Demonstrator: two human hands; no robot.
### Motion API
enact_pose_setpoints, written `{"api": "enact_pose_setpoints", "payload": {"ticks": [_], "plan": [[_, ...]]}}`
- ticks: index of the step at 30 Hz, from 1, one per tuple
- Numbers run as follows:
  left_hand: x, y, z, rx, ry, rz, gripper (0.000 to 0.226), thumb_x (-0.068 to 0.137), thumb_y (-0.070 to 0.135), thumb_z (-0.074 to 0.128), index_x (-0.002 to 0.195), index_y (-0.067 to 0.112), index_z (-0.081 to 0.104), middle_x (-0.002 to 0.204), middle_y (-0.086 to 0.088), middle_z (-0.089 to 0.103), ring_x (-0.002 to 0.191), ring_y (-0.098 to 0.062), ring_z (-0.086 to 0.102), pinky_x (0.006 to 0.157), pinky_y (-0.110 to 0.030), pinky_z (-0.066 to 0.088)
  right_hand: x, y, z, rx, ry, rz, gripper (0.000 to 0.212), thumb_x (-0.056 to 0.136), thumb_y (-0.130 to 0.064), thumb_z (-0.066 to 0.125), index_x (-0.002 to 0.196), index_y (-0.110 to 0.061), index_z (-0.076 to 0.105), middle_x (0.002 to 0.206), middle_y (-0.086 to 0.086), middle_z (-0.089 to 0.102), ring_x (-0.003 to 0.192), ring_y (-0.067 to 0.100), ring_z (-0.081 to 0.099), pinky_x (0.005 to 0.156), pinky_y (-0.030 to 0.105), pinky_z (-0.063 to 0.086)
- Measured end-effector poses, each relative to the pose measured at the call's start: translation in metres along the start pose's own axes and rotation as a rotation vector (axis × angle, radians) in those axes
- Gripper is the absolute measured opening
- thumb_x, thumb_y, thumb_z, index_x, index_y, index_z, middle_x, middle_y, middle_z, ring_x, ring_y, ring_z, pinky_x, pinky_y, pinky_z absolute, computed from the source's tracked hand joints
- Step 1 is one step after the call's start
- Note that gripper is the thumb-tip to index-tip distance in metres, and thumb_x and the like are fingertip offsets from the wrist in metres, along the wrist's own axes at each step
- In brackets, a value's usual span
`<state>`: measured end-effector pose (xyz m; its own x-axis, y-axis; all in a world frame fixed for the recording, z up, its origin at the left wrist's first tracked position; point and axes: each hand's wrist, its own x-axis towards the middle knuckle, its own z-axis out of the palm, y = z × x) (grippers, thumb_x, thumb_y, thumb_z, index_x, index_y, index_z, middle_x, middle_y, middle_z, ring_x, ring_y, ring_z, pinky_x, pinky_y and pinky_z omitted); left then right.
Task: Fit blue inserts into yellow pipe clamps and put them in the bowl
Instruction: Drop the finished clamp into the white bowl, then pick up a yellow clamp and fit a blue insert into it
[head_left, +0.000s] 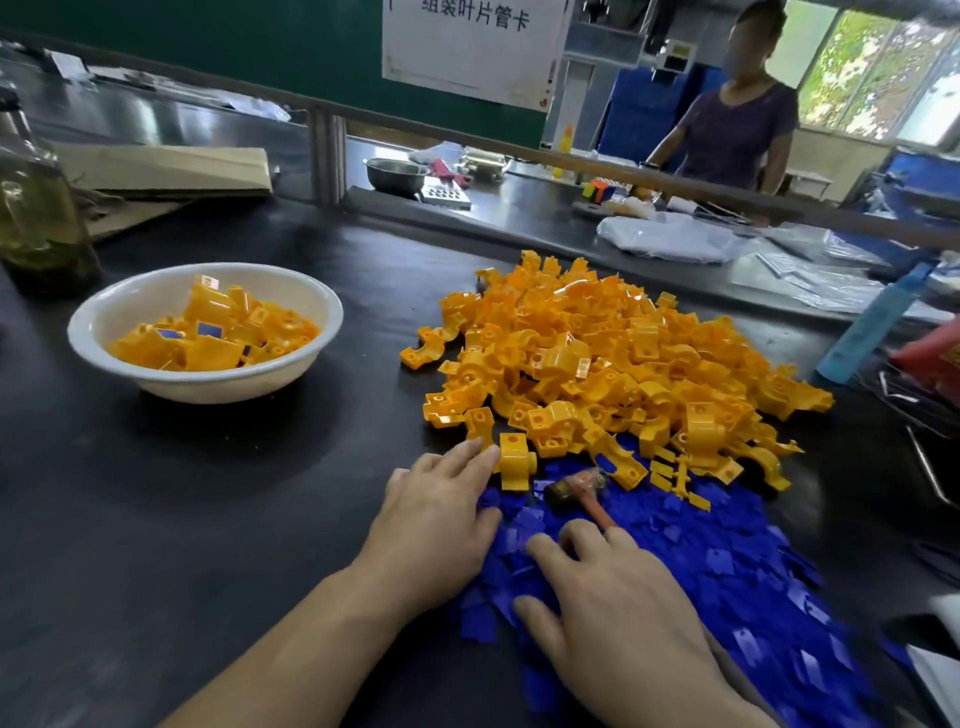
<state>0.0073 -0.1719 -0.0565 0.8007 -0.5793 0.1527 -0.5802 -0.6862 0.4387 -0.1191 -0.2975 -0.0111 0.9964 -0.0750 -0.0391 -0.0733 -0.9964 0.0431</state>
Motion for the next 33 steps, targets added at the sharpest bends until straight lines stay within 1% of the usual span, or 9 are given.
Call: {"api": "enact_pose_setpoints", "payload": {"ticks": [5, 7, 9, 11, 16, 20, 27, 30, 33], "plan": [[-0.002, -0.001, -0.006, -0.136, 0.078, 0.028, 0.053, 0.099, 0.035, 0.048, 0.149, 0.038, 0.032, 0.152, 0.019, 0.038, 0.136, -0.006, 0.036, 0.111, -0.034, 0.030, 0.000, 0.010, 0.006, 0.135, 0.082, 0.024, 0.033, 0.097, -0.048, 0.036, 0.126, -0.036, 0.043, 0.119, -0.011, 0.045, 0.106, 0.013, 0.046, 0.083, 0.029, 0.045], [0.000, -0.004, -0.013, -0.348, 0.145, -0.059, 0.049, 0.098, 0.028, 0.054, 0.145, 0.038, 0.042, 0.134, 0.013, 0.056, 0.116, -0.002, 0.053, 0.097, -0.025, 0.044, -0.001, 0.014, 0.009, 0.167, 0.098, 0.030, 0.029, 0.098, -0.044, 0.035, 0.124, -0.034, 0.046, 0.116, -0.011, 0.045, 0.105, 0.013, 0.047, 0.080, 0.031, 0.048], [0.004, -0.006, -0.017, -0.461, 0.188, -0.151, 0.048, 0.097, 0.024, 0.056, 0.141, 0.039, 0.046, 0.119, 0.012, 0.061, 0.100, 0.002, 0.058, 0.080, -0.016, 0.045, -0.001, 0.018, 0.012, 0.195, 0.120, 0.041, 0.027, 0.099, -0.042, 0.034, 0.121, -0.033, 0.049, 0.114, -0.011, 0.045, 0.100, 0.014, 0.050, 0.076, 0.033, 0.050], [0.010, -0.004, -0.018, -0.403, 0.169, -0.138, 0.050, 0.096, 0.021, 0.058, 0.142, 0.038, 0.045, 0.121, 0.016, 0.057, 0.099, 0.002, 0.057, 0.079, -0.016, 0.044, -0.002, 0.023, 0.014, 0.222, 0.177, 0.049, 0.025, 0.100, -0.042, 0.035, 0.116, -0.032, 0.051, 0.111, -0.011, 0.044, 0.090, 0.014, 0.053, 0.070, 0.032, 0.050], [0.040, 0.000, -0.020, -0.018, 0.098, 0.012, 0.051, 0.095, 0.014, 0.054, 0.141, 0.034, 0.049, 0.148, 0.017, 0.045, 0.134, -0.011, 0.041, 0.109, -0.031, 0.036, -0.003, 0.028, 0.012, 0.299, 0.348, 0.044, 0.018, 0.097, -0.042, 0.042, 0.099, -0.031, 0.057, 0.095, -0.012, 0.050, 0.067, 0.009, 0.051, 0.052, 0.023, 0.041], [0.055, 0.002, -0.016, 0.206, 0.015, 0.055, 0.048, 0.092, 0.016, 0.054, 0.136, 0.034, 0.053, 0.142, 0.016, 0.050, 0.124, -0.014, 0.045, 0.095, -0.029, 0.042, -0.007, 0.028, 0.008, 0.324, 0.421, 0.066, 0.013, 0.094, -0.038, 0.049, 0.090, -0.028, 0.055, 0.075, -0.012, 0.056, 0.055, 0.007, 0.050, 0.045, 0.020, 0.036], [0.053, 0.010, -0.015, 0.141, 0.050, -0.015, 0.015, 0.090, 0.035, 0.065, 0.103, 0.027, 0.068, 0.100, 0.011, 0.056, 0.092, -0.009, 0.053, 0.072, -0.024, 0.046, -0.008, 0.033, 0.011, 0.453, 0.480, 0.025, 0.010, 0.098, -0.035, 0.045, 0.094, -0.028, 0.051, 0.071, -0.014, 0.047, 0.057, 0.006, 0.044, 0.051, 0.022, 0.038], [0.046, 0.018, -0.022, -0.146, 0.115, -0.162, 0.011, 0.092, 0.034, 0.063, 0.087, 0.024, 0.065, 0.087, 0.005, 0.062, 0.077, -0.010, 0.058, 0.060, -0.025, 0.045, -0.008, 0.037, 0.010, 0.550, 0.496, 0.063, 0.006, 0.098, -0.033, 0.047, 0.095, -0.030, 0.051, 0.070, -0.015, 0.047, 0.060, 0.006, 0.047, 0.051, 0.016, 0.036], [0.036, 0.028, -0.038, -0.984, 0.094, -0.429, 0.014, 0.093, 0.022, 0.060, 0.087, 0.011, 0.065, 0.082, -0.009, 0.066, 0.068, -0.018, 0.062, 0.058, -0.030, 0.049, -0.009, 0.040, 0.007, 0.746, 0.516, 0.120, 0.008, 0.097, -0.032, 0.047, 0.093, -0.036, 0.052, 0.068, -0.014, 0.053, 0.064, 0.002, 0.054, 0.051, 0.018, 0.042]]}}
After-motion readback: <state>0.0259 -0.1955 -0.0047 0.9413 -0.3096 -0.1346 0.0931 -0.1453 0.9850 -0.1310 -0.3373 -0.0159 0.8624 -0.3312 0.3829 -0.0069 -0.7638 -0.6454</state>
